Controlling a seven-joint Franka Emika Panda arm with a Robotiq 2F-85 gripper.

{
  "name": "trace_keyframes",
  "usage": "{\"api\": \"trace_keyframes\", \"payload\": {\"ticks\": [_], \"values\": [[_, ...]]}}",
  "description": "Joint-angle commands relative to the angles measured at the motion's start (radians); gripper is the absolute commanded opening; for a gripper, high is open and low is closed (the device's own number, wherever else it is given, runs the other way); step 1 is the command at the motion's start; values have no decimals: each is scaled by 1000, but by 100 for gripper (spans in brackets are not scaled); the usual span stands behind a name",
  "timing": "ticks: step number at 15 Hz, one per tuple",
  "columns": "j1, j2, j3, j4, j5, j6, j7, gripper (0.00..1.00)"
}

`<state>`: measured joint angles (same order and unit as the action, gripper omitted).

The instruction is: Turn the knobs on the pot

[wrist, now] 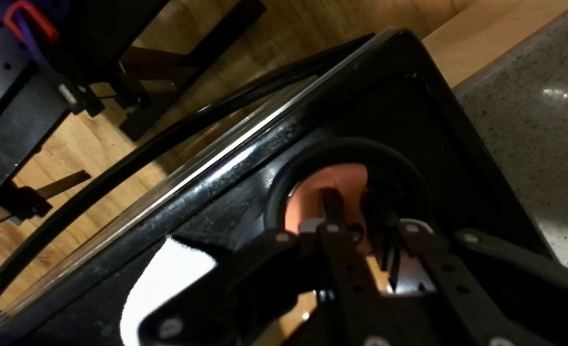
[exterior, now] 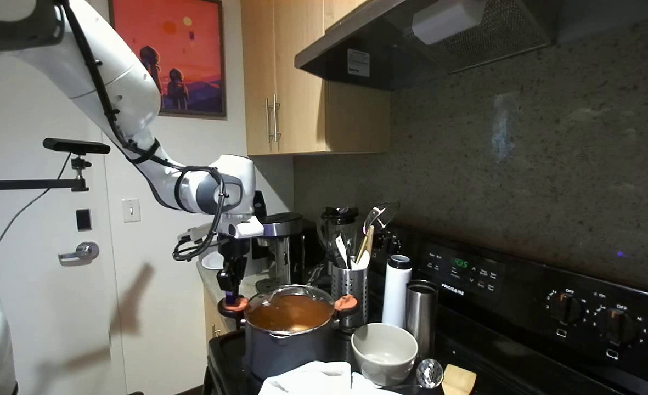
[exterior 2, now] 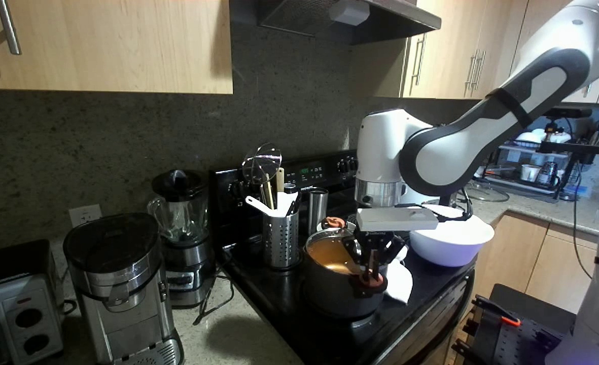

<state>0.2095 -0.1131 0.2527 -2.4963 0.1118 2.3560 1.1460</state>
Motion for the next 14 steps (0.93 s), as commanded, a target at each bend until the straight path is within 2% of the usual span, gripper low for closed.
{"api": "trace_keyframes", "payload": {"ticks": [1,6,14], "values": [[-15,11,17,15,-82,3,177,5],[-13,23,22,27,-134,2,359,5],[-8,46,20,46,-138,27,508,5]]}}
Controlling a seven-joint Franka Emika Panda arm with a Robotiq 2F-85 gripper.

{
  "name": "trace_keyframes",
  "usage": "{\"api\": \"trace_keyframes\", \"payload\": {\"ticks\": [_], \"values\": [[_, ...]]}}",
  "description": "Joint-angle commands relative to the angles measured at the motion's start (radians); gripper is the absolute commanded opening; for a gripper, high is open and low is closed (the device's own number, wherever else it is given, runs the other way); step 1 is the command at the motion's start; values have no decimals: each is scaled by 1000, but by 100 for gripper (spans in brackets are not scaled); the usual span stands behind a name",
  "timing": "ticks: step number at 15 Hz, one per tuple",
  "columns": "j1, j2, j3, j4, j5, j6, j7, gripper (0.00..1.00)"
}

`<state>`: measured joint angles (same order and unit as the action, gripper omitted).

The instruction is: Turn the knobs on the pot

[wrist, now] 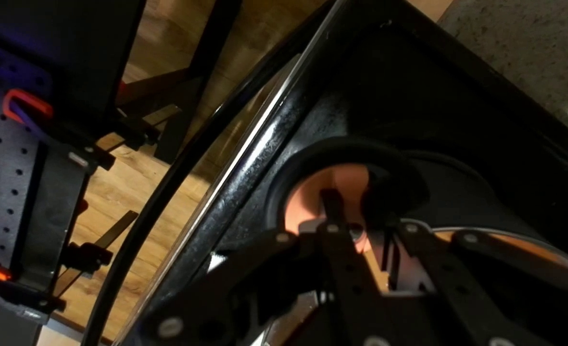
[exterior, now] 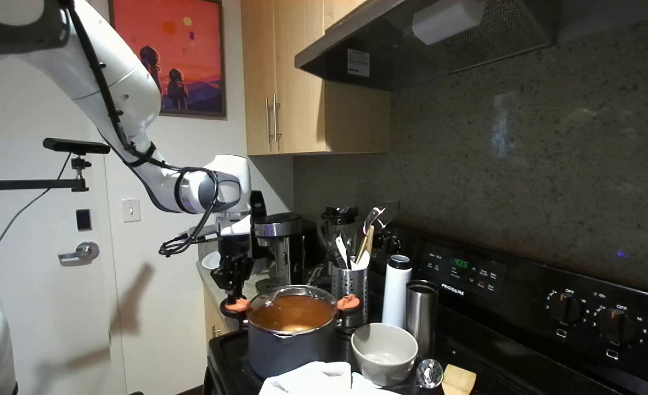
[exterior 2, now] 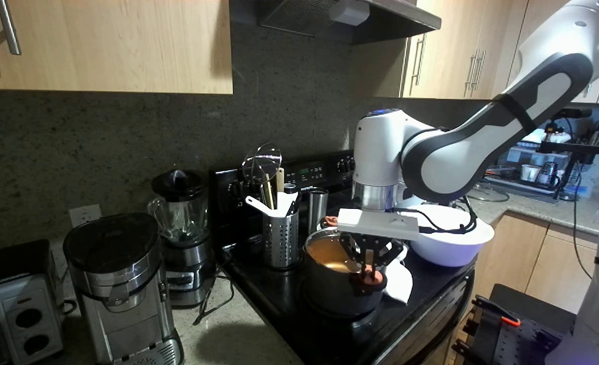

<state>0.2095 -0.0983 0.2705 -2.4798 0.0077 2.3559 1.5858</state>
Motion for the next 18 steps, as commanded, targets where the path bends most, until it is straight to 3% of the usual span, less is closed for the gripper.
{"api": "trace_keyframes", "payload": {"ticks": [1,11,18], "values": [[-9,35,3,31,-40,33,94,5],[-9,71,0,72,-224,35,452,5],[23,87,7,94,-258,3,541,5]]}}
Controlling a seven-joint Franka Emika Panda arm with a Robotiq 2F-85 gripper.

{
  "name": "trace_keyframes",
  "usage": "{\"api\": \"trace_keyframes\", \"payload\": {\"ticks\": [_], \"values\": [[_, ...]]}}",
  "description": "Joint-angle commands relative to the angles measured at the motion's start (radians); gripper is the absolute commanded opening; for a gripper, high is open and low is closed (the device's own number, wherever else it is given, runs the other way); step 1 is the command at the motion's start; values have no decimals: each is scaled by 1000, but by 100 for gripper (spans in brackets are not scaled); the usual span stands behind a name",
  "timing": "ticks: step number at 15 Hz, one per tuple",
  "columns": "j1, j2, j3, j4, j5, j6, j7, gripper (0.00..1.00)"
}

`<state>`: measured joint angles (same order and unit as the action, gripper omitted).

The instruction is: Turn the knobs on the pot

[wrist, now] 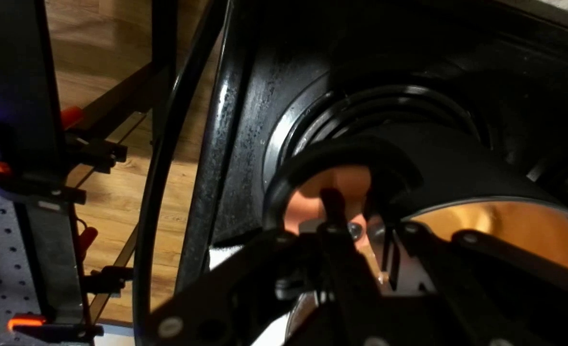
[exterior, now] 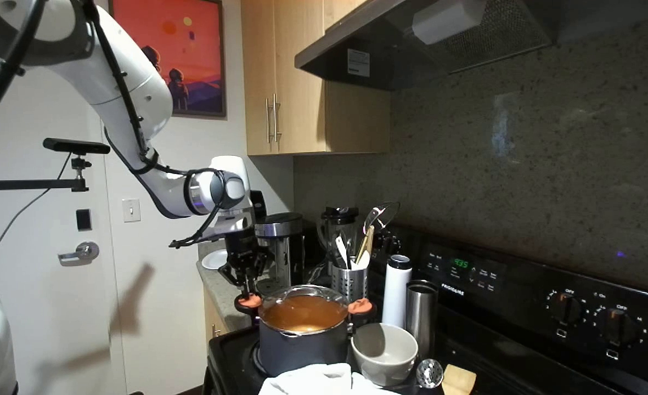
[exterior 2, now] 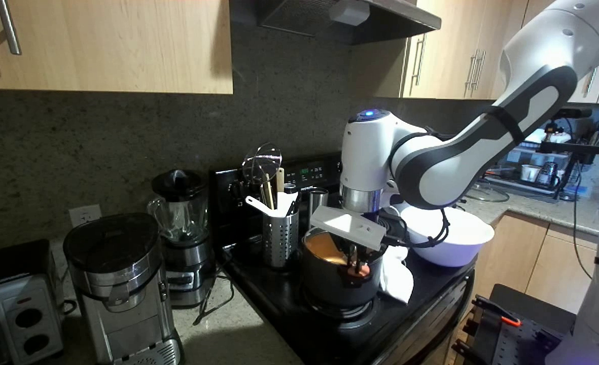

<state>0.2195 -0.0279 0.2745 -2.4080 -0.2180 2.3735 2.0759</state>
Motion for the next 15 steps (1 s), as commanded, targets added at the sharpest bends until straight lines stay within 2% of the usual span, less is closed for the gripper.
{"api": "trace_keyframes", "payload": {"ticks": [1,8,15], "values": [[15,13,5,23,-42,-29,68,5],[35,15,9,45,-159,-109,267,5],[47,37,6,68,-137,-143,334,5]]}}
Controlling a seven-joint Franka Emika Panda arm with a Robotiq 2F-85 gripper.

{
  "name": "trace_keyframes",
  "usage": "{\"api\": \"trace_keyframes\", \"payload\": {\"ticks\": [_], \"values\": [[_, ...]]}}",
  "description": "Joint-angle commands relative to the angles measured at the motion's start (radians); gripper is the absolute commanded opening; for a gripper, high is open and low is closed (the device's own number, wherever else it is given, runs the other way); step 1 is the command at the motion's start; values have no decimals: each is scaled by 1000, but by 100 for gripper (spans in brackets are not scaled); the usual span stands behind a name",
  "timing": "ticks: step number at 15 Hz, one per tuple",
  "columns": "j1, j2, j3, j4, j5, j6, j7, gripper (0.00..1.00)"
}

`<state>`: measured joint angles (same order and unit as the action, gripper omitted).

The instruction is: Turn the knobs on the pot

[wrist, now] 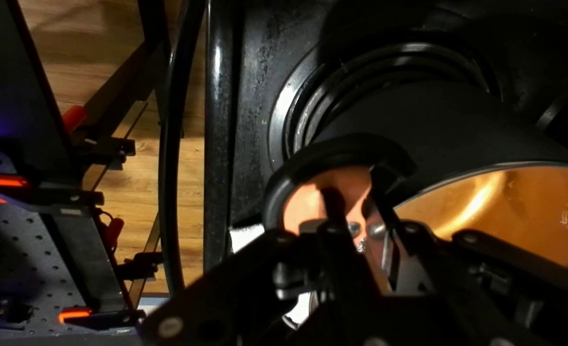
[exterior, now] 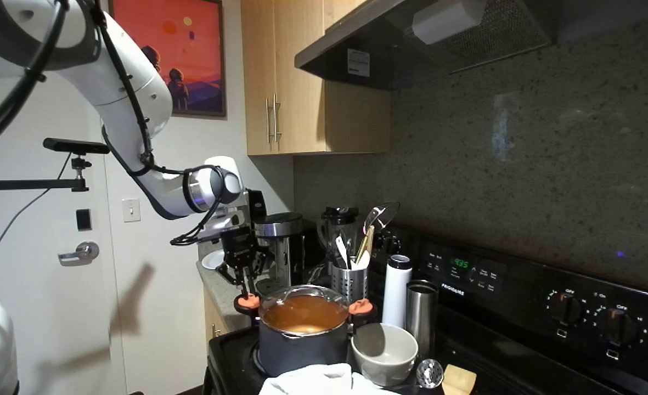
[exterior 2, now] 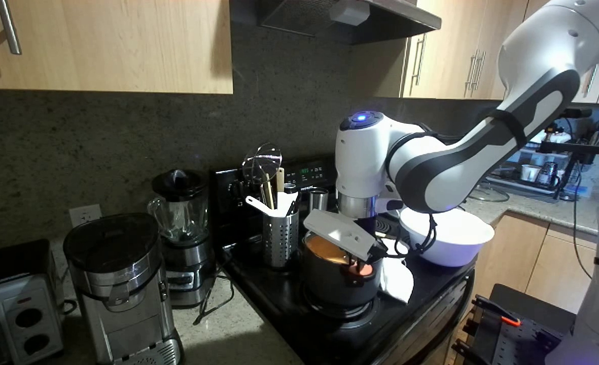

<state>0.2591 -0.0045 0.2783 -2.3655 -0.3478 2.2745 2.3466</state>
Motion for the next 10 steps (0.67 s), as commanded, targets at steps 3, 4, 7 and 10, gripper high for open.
{"api": "trace_keyframes", "payload": {"ticks": [3,4,7,10], "values": [[5,22,-3,31,-13,-49,112,5],[4,25,-5,33,-17,-51,130,5],[1,36,-10,41,-18,-54,178,5],[-3,36,-17,42,-15,-48,221,5]]}}
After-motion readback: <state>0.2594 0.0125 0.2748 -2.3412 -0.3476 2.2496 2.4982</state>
